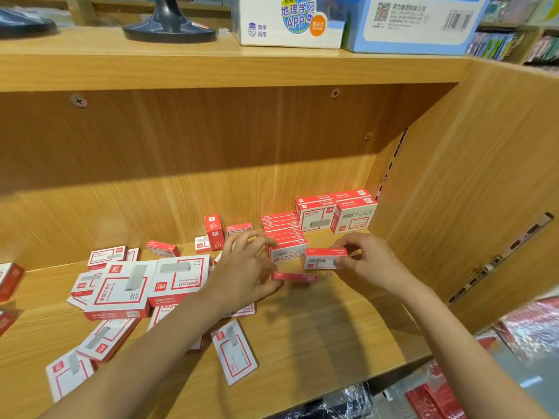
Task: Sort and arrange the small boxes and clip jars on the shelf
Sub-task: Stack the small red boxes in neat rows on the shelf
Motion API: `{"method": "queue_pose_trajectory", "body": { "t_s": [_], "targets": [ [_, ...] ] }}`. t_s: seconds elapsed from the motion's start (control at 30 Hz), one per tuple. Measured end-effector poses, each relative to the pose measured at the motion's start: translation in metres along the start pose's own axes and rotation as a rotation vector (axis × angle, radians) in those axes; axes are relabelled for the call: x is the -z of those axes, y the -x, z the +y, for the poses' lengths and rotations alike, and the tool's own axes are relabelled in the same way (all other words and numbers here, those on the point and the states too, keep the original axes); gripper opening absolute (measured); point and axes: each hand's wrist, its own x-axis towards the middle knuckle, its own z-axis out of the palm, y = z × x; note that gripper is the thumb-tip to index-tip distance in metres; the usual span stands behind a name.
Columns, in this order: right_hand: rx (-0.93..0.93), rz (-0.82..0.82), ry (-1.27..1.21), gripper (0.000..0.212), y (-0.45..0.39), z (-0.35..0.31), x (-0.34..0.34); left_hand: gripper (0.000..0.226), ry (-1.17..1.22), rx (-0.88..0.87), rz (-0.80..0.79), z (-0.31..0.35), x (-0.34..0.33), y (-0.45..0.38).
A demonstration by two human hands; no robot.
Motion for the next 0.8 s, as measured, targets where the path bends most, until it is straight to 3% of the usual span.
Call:
{"method": "queue_pose_trajectory", "body": {
  "t_s": [0.2,0.4,0.6,0.8],
  "targets": [
    [0.006,-0.024,0.029,0.016,0.004,0.000,-0.007,0.039,-0.023,0.003,0.097,0.012,-0.004,-0.007],
    [-0.039,0.035,0.038,0.014,0.009,0.010,0.000,0.023,-0.120,0.181,0.105,0.013,-0.006,-0.011],
    [-0.025,0.086,0.034,0.016,0.007,0.006,-0.001,0.033,-0.138,0.206,0.145,0.019,-0.009,-0.022],
    [0.018,0.176,-0.010,0.024,0.001,-0.001,0.000,0.060,0.024,0.224,0.068,0.013,-0.008,-0.033]
  ]
}}
